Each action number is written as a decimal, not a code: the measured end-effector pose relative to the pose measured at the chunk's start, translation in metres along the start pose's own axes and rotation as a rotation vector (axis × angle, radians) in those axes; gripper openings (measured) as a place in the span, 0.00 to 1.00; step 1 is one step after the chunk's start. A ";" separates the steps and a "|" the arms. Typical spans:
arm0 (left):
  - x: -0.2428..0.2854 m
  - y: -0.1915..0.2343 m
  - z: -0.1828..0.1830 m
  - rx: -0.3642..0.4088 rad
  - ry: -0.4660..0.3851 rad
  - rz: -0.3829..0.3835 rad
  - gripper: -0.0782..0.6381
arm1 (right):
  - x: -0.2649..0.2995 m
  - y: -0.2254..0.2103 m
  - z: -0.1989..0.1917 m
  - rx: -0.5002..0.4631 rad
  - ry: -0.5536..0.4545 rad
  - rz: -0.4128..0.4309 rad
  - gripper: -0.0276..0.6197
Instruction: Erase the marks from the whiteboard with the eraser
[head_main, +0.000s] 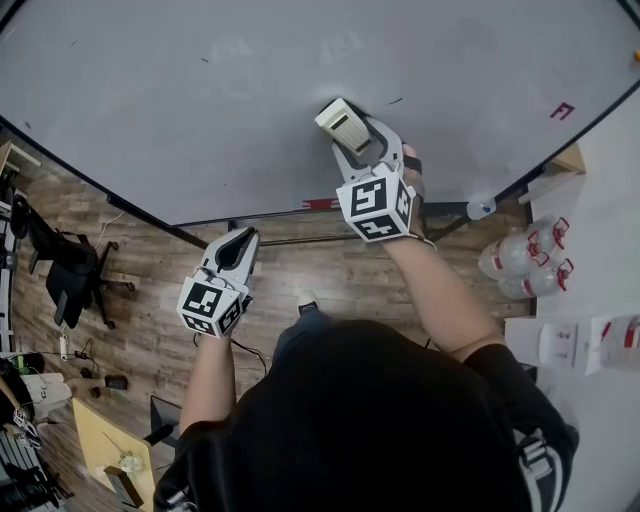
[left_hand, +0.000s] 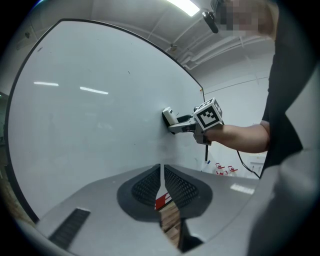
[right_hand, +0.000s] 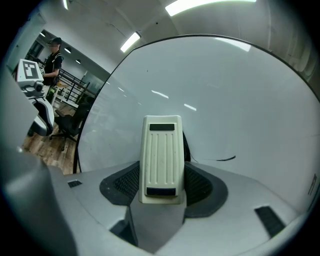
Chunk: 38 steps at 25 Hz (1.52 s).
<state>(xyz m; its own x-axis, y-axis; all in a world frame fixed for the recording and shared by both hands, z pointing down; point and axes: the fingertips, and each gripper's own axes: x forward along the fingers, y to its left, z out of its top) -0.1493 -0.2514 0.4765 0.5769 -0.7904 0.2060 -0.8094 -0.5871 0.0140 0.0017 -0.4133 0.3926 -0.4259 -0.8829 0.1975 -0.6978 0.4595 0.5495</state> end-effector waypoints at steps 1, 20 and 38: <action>0.000 -0.001 0.000 0.000 -0.001 -0.003 0.13 | -0.002 -0.006 0.001 0.000 -0.001 -0.016 0.42; 0.015 -0.018 0.003 0.011 0.000 -0.063 0.13 | -0.049 -0.136 -0.042 0.013 0.098 -0.296 0.42; 0.014 -0.021 -0.004 0.002 0.004 -0.068 0.13 | -0.045 -0.132 -0.018 -0.026 0.082 -0.265 0.42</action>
<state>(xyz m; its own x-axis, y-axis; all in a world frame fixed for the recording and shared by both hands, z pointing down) -0.1245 -0.2490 0.4827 0.6303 -0.7478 0.2086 -0.7680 -0.6399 0.0264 0.1230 -0.4361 0.3264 -0.1824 -0.9772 0.1085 -0.7633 0.2102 0.6109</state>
